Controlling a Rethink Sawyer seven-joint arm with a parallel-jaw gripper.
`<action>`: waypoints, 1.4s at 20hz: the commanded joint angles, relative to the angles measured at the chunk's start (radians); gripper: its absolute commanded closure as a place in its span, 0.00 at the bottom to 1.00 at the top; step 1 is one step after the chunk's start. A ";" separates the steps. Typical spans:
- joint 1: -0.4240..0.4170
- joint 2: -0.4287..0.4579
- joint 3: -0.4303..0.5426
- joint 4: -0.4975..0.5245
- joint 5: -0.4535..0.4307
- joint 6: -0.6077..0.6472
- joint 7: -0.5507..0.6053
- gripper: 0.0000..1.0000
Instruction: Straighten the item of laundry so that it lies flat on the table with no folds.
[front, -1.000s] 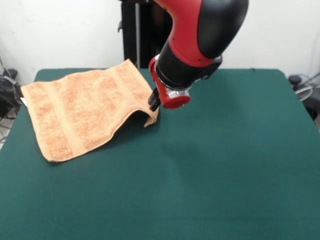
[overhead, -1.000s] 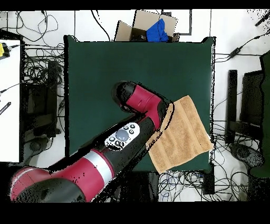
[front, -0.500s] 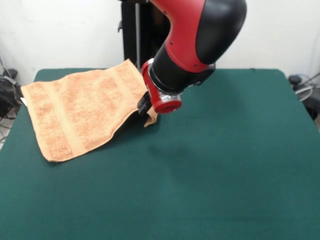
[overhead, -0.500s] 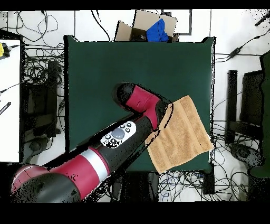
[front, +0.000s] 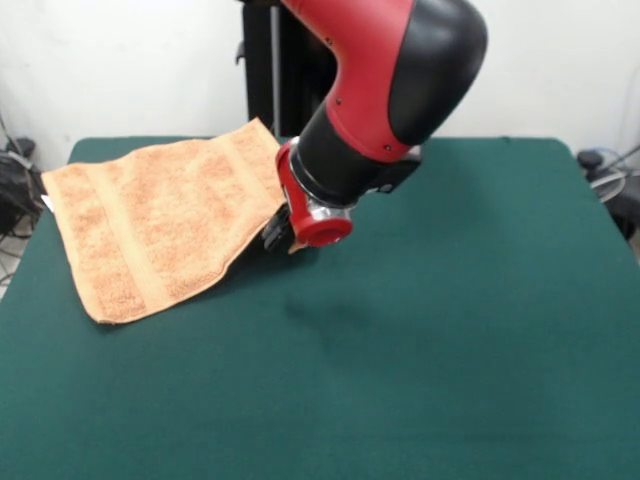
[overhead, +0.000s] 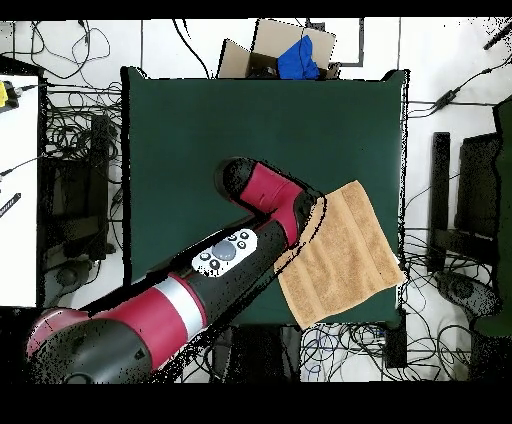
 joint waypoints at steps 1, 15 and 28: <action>-0.016 0.051 0.088 -0.052 0.068 -0.090 0.329 1.00; -0.016 0.048 0.129 -0.035 0.088 -0.048 0.312 1.00; -0.016 0.041 0.223 0.020 0.097 -0.030 0.274 1.00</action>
